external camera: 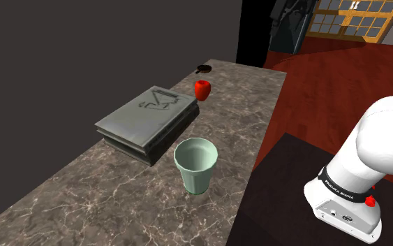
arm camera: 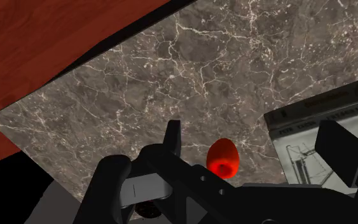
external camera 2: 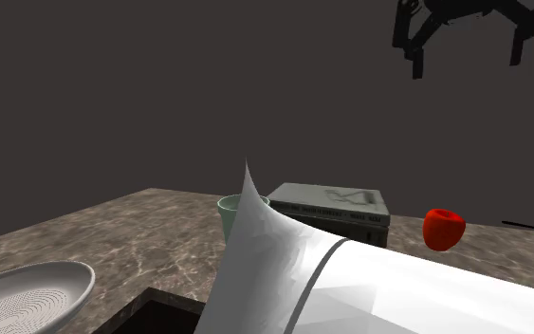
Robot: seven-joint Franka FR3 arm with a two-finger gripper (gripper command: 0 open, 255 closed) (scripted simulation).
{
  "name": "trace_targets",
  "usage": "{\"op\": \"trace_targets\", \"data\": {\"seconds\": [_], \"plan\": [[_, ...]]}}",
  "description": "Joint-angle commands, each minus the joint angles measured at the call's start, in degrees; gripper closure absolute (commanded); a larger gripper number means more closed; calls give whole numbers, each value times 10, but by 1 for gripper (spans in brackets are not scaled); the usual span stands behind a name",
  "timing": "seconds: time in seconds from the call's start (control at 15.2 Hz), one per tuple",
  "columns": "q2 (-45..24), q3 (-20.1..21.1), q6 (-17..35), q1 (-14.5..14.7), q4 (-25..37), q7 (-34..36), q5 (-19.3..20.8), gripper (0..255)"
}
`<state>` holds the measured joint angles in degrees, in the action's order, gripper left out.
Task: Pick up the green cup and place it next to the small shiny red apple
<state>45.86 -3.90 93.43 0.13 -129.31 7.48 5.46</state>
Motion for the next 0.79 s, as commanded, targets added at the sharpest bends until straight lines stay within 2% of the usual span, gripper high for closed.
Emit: {"op": "trace_targets", "data": {"seconds": [0.0, 0.73], "plan": [[0, 0, 0, 0, 0, 0, 0, 0], [-25, 143, 65, 41, -68, 136, -53, 0]]}}
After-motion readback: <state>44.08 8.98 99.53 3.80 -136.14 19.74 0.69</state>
